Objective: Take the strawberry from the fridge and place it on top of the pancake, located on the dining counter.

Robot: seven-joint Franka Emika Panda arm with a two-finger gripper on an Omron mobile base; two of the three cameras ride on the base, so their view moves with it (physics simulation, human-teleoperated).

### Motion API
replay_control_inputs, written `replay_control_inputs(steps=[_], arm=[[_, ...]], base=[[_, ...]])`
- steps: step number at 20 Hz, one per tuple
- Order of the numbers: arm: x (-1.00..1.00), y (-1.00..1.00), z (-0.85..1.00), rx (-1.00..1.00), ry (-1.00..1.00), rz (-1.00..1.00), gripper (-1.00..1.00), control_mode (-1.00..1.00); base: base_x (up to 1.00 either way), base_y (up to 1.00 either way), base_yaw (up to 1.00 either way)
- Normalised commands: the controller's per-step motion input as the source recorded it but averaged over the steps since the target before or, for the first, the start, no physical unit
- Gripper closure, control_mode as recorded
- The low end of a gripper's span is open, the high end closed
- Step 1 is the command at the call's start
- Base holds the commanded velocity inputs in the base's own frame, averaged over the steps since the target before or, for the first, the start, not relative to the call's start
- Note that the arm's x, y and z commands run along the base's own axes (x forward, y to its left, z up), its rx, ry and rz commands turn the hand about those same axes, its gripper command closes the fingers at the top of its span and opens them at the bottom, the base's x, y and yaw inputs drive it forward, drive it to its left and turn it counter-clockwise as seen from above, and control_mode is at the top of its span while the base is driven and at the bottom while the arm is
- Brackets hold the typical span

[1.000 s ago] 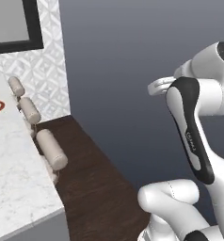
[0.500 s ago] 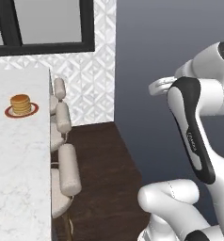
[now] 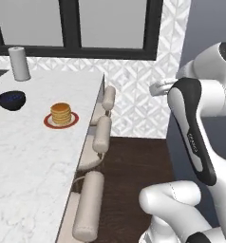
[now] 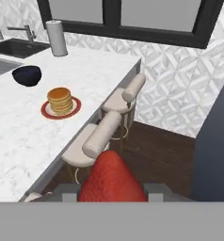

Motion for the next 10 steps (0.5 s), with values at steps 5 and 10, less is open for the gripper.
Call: replay_control_inputs(steps=[5,10], arm=[[0.00,0.00,0.00,0.00,0.00,0.00,1.00,1.00],[0.00,0.00,0.00,0.00,0.00,0.00,1.00,1.00]], base=[[1.00,-0.37,0.55],[1.00,-0.45,0.56]])
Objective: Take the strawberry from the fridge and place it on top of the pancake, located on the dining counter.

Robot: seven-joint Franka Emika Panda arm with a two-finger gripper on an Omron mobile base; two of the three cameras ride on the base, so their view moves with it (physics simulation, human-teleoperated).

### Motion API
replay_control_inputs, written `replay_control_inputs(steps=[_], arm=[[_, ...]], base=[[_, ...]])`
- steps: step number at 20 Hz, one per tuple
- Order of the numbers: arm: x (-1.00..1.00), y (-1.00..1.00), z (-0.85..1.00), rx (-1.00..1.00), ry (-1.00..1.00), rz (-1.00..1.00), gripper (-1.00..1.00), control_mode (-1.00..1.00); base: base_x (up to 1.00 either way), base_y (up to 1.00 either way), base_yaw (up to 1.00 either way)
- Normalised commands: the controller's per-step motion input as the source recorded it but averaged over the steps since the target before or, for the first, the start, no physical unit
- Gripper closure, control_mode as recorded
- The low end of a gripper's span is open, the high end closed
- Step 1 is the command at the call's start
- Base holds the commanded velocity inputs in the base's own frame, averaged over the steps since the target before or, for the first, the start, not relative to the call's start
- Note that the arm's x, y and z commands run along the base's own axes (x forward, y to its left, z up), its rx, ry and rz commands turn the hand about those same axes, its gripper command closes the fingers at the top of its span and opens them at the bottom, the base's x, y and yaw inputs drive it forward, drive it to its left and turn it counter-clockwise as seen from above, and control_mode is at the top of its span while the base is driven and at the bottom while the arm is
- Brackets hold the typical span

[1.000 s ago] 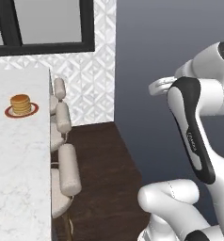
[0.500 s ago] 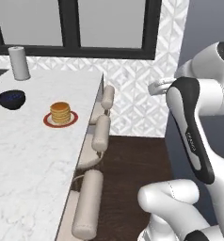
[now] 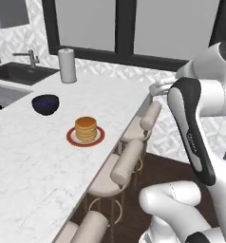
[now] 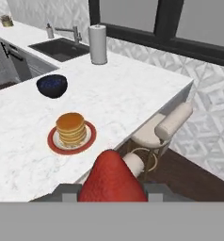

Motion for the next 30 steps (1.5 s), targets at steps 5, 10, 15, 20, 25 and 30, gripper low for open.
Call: replay_control_inputs(steps=[5,10,15,20,25,30], arm=[[0.00,0.00,0.00,0.00,0.00,0.00,1.00,1.00],[0.00,0.00,0.00,0.00,0.00,0.00,1.00,1.00],[0.49,0.08,-0.51,-0.08,0.18,0.29,1.00,-1.00],[0.42,0.24,-0.82,-0.35,0.51,0.28,1.00,-1.00],[0.37,0.48,-0.70,-0.30,0.38,0.14,1.00,-1.00],[0.55,0.33,-0.76,-0.01,0.15,0.16,1.00,-1.00]], base=[[1.00,-0.22,0.66],[1.00,-0.12,0.67],[0.38,0.02,0.22],[0.00,0.00,0.00],[0.00,0.00,0.00],[0.00,0.00,0.00]])
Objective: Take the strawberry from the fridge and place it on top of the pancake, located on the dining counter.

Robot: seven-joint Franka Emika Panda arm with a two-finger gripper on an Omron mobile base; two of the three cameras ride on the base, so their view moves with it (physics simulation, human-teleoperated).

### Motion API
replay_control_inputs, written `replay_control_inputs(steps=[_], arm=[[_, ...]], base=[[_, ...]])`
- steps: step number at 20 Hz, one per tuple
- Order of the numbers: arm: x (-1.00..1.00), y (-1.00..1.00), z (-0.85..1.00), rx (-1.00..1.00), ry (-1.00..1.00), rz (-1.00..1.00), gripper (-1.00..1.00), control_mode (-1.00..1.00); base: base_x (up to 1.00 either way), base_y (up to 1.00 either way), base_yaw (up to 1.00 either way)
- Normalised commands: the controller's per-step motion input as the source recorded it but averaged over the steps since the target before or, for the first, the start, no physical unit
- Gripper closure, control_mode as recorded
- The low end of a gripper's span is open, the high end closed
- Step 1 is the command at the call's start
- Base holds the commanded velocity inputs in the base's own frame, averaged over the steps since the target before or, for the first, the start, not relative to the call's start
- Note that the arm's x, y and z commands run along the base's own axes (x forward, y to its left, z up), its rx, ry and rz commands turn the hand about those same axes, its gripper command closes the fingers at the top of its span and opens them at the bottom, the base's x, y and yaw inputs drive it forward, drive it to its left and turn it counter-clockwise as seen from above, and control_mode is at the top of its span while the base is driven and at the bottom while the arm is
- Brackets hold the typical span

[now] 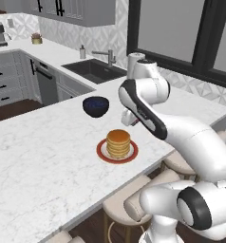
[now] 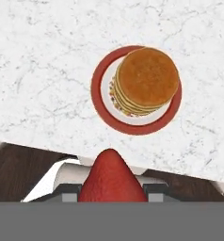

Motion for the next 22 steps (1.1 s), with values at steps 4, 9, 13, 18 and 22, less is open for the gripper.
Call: replay_control_inputs(steps=[4,9,13,18,22], arm=[[0.72,0.31,-0.63,-0.06,0.18,0.11,1.00,-1.00],[0.98,0.10,-0.61,-0.10,0.13,0.05,1.00,-1.00],[1.00,0.02,-0.59,-0.04,0.14,0.07,1.00,-1.00],[0.87,0.21,-0.60,-0.06,0.14,0.03,1.00,-1.00],[0.30,0.11,-0.43,-0.07,0.09,0.01,1.00,-1.00]], base=[[0.00,0.00,0.00],[0.00,0.00,0.00],[0.00,0.00,0.00],[0.00,0.00,0.00],[0.00,0.00,0.00]])
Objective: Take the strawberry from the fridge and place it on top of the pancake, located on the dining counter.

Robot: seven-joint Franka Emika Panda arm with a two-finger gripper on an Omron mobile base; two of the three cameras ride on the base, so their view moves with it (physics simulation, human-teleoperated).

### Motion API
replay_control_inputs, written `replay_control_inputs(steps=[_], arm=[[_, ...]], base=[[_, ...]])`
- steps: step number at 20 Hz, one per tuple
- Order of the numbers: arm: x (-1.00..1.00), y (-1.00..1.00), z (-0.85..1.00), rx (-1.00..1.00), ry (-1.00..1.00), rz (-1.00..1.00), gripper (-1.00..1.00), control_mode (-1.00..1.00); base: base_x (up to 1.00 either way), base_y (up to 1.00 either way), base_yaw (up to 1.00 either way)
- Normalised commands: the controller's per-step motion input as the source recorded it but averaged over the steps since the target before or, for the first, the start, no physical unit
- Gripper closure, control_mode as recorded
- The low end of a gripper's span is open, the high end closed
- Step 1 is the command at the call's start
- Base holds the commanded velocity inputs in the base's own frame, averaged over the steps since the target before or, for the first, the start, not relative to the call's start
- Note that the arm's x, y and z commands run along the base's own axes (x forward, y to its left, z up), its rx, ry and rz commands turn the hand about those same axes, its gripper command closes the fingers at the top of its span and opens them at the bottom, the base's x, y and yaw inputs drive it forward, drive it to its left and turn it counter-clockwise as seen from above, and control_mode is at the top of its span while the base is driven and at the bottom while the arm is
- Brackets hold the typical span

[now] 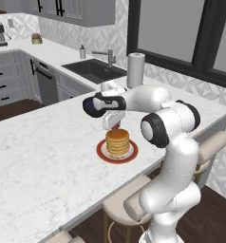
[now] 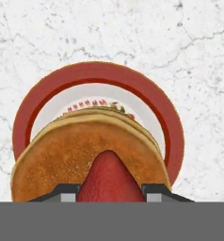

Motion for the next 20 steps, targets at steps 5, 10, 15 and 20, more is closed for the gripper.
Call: replay_control_inputs(steps=[5,10,15,20], arm=[[0.00,-0.01,-0.08,-0.02,0.00,0.00,1.00,-1.00],[-0.07,-0.17,-0.02,0.00,0.00,0.00,1.00,-1.00],[-0.04,-0.21,-0.12,0.00,0.00,0.01,1.00,-1.00],[-0.21,-0.05,-0.15,0.00,0.00,0.01,1.00,-1.00]], base=[[0.00,0.00,0.00],[0.00,0.00,0.00],[0.00,0.00,0.00],[0.00,0.00,0.00]])
